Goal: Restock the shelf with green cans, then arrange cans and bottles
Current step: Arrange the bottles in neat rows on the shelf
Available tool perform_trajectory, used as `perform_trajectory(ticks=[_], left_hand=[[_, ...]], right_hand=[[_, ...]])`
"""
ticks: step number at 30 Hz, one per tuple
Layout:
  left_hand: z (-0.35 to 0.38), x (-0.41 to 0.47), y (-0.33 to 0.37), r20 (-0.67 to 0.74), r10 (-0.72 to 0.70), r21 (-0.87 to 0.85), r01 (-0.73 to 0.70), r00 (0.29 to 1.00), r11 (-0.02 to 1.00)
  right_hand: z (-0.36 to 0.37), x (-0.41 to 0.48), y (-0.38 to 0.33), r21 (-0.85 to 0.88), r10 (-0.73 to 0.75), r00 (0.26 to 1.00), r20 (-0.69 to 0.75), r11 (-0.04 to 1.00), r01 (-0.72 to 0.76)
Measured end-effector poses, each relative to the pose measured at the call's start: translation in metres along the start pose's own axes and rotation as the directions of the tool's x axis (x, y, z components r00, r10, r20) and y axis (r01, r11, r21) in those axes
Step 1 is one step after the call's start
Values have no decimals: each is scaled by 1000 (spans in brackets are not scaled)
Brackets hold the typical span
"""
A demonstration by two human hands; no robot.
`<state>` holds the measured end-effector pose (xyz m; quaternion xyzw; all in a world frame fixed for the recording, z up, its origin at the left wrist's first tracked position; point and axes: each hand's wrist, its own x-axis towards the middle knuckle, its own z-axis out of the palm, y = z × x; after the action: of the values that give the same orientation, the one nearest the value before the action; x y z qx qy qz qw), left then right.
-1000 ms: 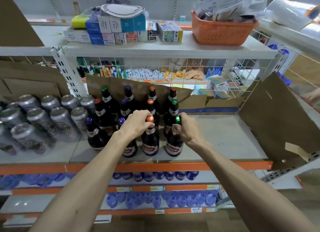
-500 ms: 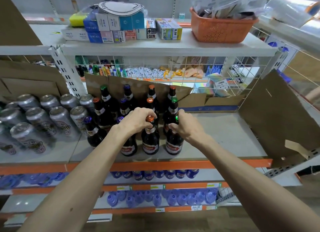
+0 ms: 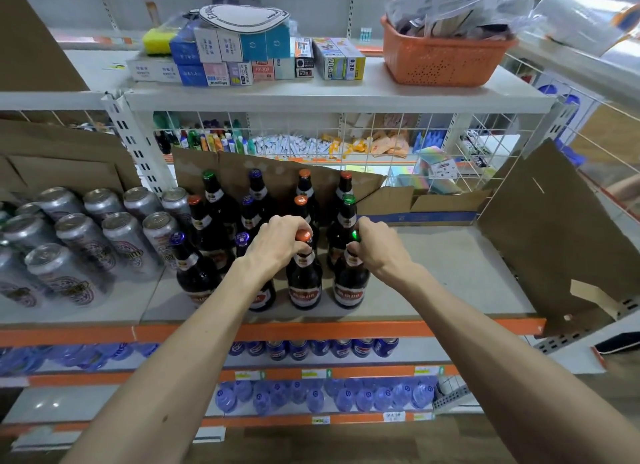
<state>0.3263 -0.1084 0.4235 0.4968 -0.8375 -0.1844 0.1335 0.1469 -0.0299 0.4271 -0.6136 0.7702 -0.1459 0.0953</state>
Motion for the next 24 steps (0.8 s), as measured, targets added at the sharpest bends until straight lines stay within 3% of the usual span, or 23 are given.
perform_trajectory(ticks=[9,18,24], left_hand=[[0,-5,2,-17,-24,-37,23,1000,999],[2,-8,3,-34,-38,-52,36,999,998],[0,-6,2,-20,-50,-54,49,999,997]], right_hand=[[4,-1,6,128,27,1000,2,991,-27],[8,-6,2,81,41,997,-66,996,-35],[6,-5,2,113,37,999,-22,993,-34]])
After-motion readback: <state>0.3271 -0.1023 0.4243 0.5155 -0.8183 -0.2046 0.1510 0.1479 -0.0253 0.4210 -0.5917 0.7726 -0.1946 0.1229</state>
